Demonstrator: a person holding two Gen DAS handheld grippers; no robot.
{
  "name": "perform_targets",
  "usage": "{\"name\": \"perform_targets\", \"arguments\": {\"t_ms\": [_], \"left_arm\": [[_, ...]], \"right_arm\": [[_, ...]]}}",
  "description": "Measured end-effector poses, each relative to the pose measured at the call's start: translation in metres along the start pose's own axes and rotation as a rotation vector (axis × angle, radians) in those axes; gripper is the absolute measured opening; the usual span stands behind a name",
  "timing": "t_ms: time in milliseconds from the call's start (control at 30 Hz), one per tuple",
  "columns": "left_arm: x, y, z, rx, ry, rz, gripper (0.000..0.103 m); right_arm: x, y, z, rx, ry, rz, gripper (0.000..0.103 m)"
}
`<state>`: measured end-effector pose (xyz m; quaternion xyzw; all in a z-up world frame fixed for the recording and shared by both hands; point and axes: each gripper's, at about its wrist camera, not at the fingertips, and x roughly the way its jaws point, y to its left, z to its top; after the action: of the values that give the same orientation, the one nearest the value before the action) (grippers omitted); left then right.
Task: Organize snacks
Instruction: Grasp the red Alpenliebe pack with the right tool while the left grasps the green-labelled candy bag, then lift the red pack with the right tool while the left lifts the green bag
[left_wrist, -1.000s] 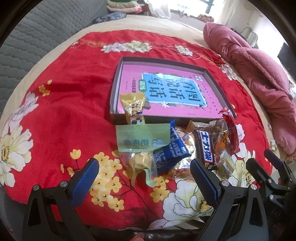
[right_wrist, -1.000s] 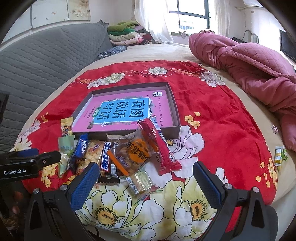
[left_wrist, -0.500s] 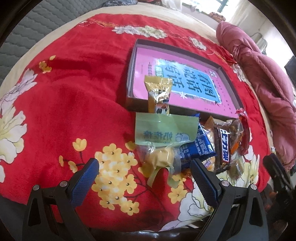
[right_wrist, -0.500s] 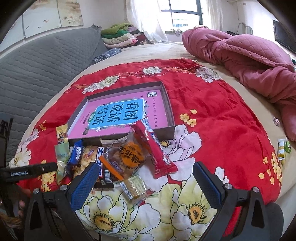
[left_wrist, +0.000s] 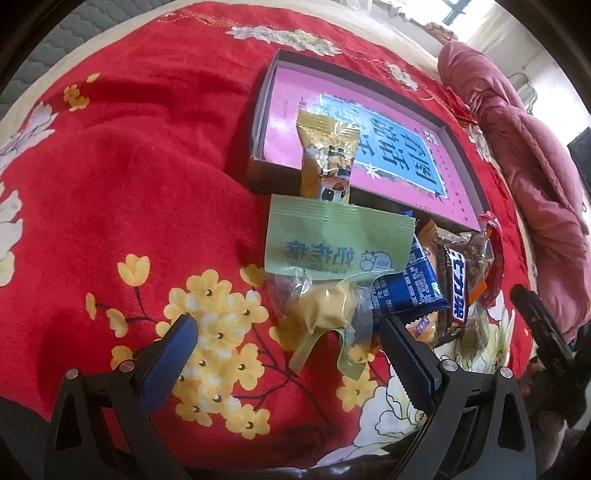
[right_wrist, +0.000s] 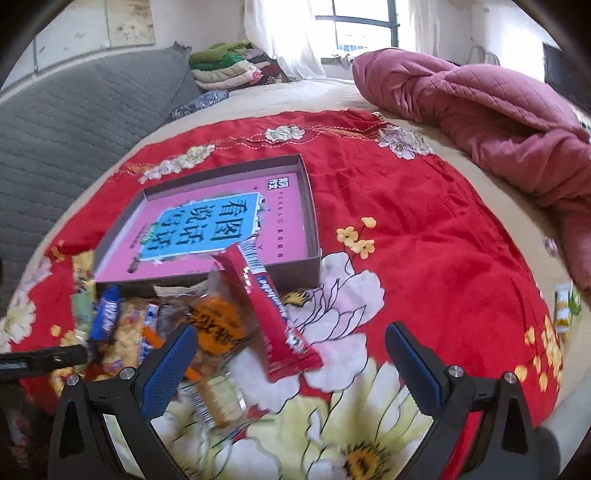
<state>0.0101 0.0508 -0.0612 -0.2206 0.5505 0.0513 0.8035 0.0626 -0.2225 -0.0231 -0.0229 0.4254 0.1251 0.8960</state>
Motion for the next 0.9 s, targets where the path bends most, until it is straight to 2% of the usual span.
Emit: {"name": "perform_targets", "arguments": {"t_ms": [67,233,300,367,533,633,700,767,833,900], "left_arm": [[0.001,0.001,0.0,-0.007,0.003,-0.009,0.099],[0.001,0.0,0.001,-0.005,-0.005,-0.017,0.093],[0.002,0.0,0.001,-0.007,-0.006,-0.021,0.09],[0.003,-0.001,0.001,-0.005,-0.008,-0.02,0.085],[0.003,-0.005,0.002,0.01,-0.012,-0.052,0.065],[0.006,-0.007,0.004,0.015,-0.007,-0.069,0.058],[0.007,-0.008,0.006,0.011,-0.006,-0.084,0.056],[0.008,-0.007,0.007,0.005,-0.007,-0.096,0.054],[0.007,-0.007,0.007,0.01,-0.013,-0.107,0.045],[0.006,-0.008,0.008,0.013,-0.018,-0.117,0.043]], "right_arm": [[0.009,0.0,0.001,-0.019,0.006,-0.033,0.098],[0.021,0.002,0.0,-0.056,0.01,-0.043,0.085],[0.022,0.005,0.001,-0.07,0.002,-0.038,0.083],[0.025,0.009,0.0,-0.086,-0.001,-0.035,0.074],[0.033,0.01,0.004,-0.08,0.0,-0.017,0.063],[0.037,0.007,0.004,-0.064,0.015,0.006,0.057],[0.04,0.006,0.004,-0.06,0.024,0.024,0.049],[0.041,0.006,0.003,-0.054,0.03,0.056,0.037],[0.042,0.007,0.003,-0.061,0.031,0.082,0.029],[0.04,0.009,0.002,-0.07,0.024,0.103,0.026]]}}
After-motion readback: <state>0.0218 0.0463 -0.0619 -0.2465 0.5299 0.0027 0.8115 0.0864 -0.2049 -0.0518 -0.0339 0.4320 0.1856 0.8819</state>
